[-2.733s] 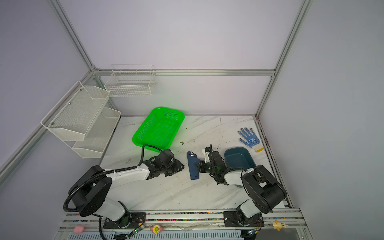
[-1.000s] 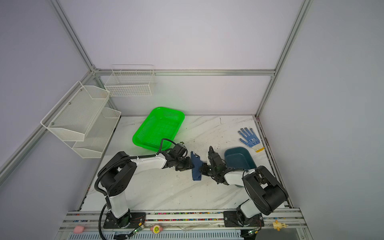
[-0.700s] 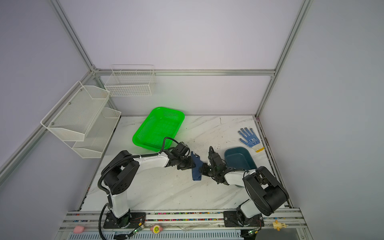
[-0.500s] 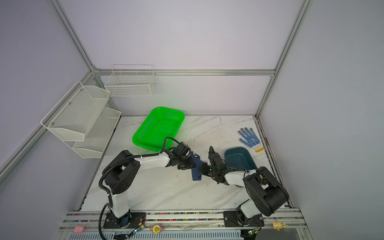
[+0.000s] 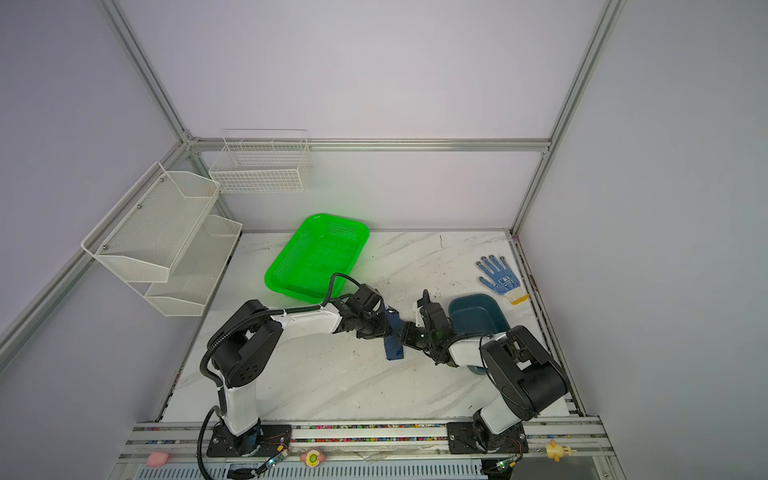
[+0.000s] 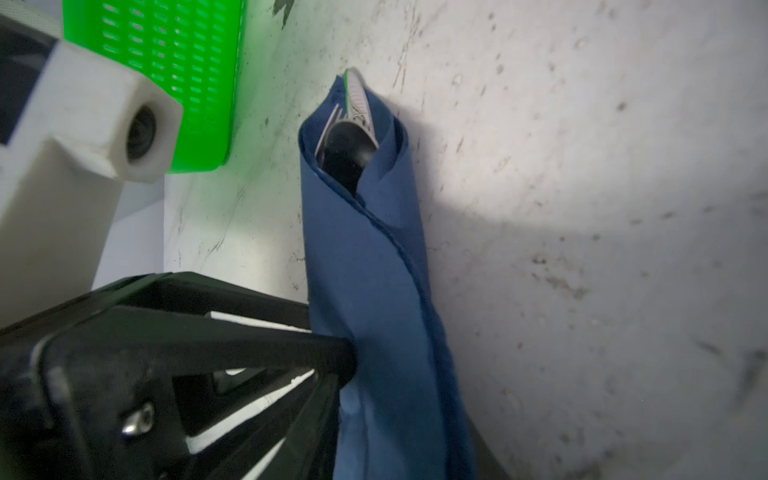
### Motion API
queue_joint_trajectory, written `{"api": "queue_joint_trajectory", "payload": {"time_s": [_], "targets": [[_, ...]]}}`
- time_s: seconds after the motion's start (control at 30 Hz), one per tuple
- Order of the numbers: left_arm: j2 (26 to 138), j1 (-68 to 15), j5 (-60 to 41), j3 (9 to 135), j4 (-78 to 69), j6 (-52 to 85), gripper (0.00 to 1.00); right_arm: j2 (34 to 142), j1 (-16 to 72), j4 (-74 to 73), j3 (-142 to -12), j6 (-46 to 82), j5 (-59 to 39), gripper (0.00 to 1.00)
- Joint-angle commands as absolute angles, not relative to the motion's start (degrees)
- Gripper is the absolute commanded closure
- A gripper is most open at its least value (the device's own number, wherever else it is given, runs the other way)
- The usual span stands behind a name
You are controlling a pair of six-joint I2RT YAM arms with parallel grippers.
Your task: Place the utensils on the paper napkin and roll it up
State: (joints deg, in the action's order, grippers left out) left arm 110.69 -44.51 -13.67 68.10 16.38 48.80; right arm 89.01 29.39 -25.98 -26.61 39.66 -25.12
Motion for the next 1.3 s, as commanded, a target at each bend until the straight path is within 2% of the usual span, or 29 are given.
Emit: {"api": "queue_joint_trajectory", "payload": {"time_s": [0.0, 0.2, 0.37, 0.57, 0.7, 1.13, 1.27], "targets": [[113.6, -45.5, -12.6, 69.4, 21.1, 47.8, 0.69, 91.8, 29.4, -24.8, -25.0, 40.1, -25.8, 0.61], [113.2, -45.4, -11.9, 69.3, 21.2, 48.1, 0.69, 89.0, 28.5, -24.4, -23.6, 41.2, -24.0, 0.56], [113.2, -45.5, -12.0, 69.3, 21.3, 48.1, 0.7, 87.7, 28.3, -23.4, -23.5, 41.1, -22.5, 0.45], [113.3, -45.5, -12.2, 69.5, 21.2, 48.3, 0.7, 92.6, 28.3, -27.9, -23.6, 39.3, -30.7, 0.44], [113.2, -45.5, -12.2, 69.7, 21.2, 48.5, 0.7, 94.3, 28.3, -29.9, -23.3, 39.3, -32.3, 0.5], [110.0, -45.4, -10.7, 68.8, 20.7, 50.0, 0.7, 92.0, 28.3, -31.6, -24.2, 39.4, -33.0, 0.88], [106.4, -45.4, -8.5, 66.7, 19.7, 51.3, 0.67, 90.4, 28.3, -32.6, -24.0, 39.0, -32.6, 0.92]]}}
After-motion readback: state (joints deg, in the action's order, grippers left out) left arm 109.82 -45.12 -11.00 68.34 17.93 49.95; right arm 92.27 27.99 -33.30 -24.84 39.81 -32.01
